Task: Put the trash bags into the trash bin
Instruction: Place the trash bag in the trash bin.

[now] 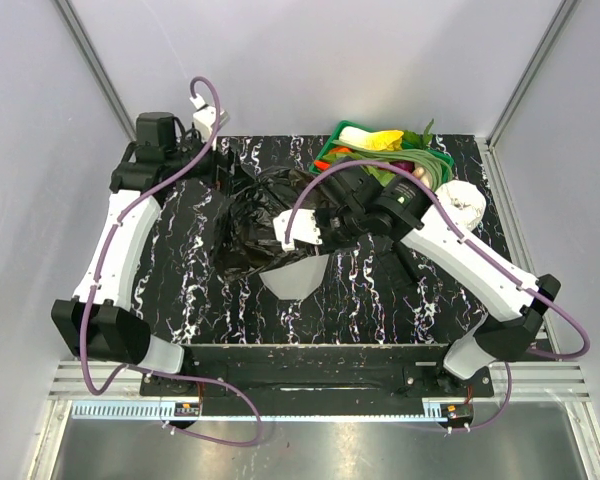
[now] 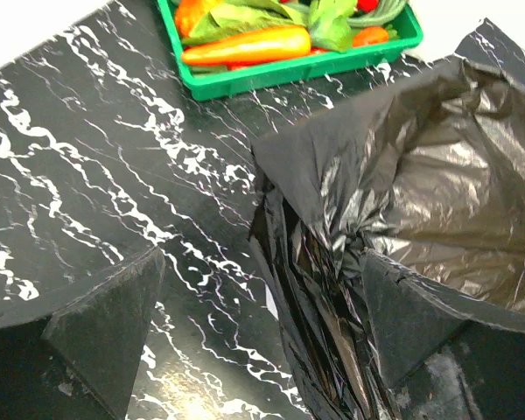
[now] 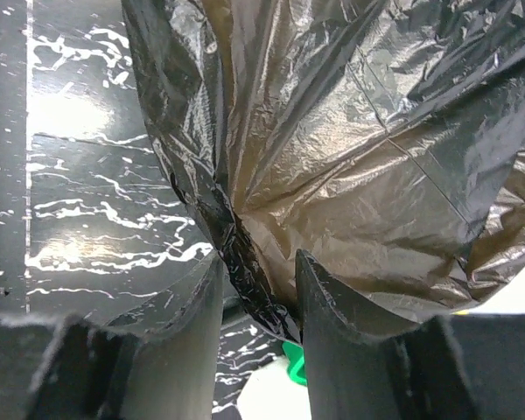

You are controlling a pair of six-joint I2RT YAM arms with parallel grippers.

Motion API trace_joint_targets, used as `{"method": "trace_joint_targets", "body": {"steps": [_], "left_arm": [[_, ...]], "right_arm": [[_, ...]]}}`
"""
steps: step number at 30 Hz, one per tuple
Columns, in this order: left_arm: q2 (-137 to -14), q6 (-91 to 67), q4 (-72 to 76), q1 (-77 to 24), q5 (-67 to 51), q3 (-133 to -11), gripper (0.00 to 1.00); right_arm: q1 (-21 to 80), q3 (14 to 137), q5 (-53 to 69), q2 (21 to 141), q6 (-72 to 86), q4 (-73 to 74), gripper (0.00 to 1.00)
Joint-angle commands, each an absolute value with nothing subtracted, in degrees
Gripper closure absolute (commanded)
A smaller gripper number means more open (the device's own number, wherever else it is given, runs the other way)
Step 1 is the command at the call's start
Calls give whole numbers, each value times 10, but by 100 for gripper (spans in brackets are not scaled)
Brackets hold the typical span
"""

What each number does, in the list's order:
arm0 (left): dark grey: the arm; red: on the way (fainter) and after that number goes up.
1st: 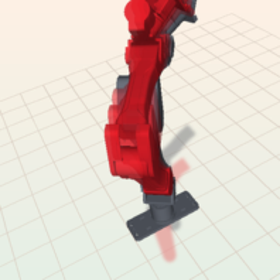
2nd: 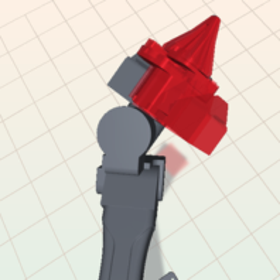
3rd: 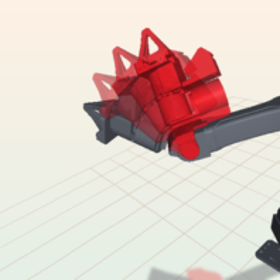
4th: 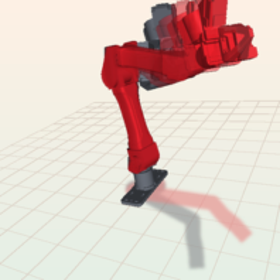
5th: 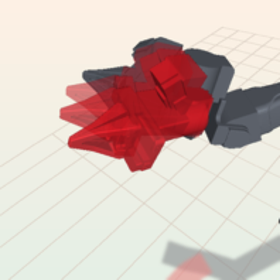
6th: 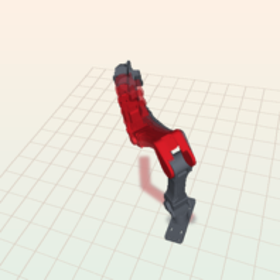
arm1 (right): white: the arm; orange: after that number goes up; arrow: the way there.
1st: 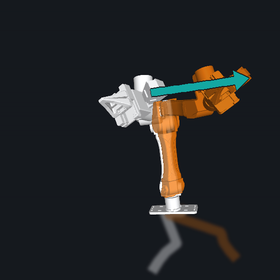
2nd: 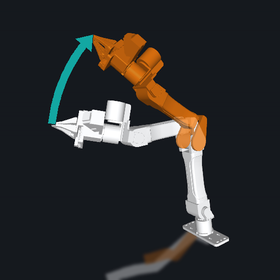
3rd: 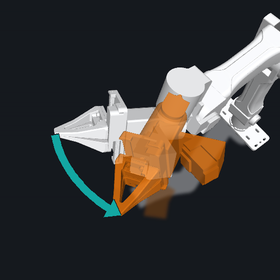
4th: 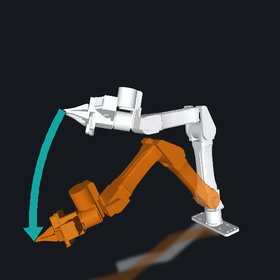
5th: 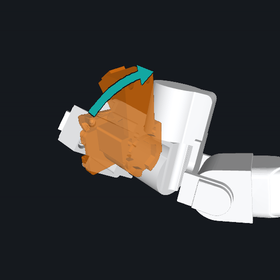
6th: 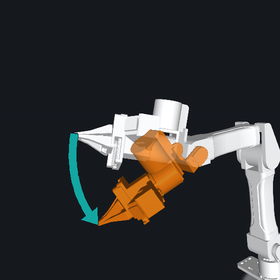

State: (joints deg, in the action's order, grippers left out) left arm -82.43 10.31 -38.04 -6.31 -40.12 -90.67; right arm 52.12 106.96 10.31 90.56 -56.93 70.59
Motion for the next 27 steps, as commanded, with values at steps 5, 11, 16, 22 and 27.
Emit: {"method": "trace_joint_targets", "body": {"steps": [5, 11, 16, 22, 27], "left_arm": [[-794, 136, -374, -81, -430, -846, 1], [-774, 144, -373, -89, -425, -821, 1], [-762, 126, -363, -91, -425, -810, 1], [-750, 81, -342, -100, -397, -795, 1], [-729, 55, -316, -112, -360, -766, 1]], "right_arm": [[525, 1015, -12, 863, -561, 607, 56], [524, 1001, -43, 857, -563, 582, 43], [523, 1005, -67, 857, -573, 570, 38], [519, 1016, -55, 853, -571, 570, 37], [514, 1024, -29, 843, -556, 575, 35]]}}
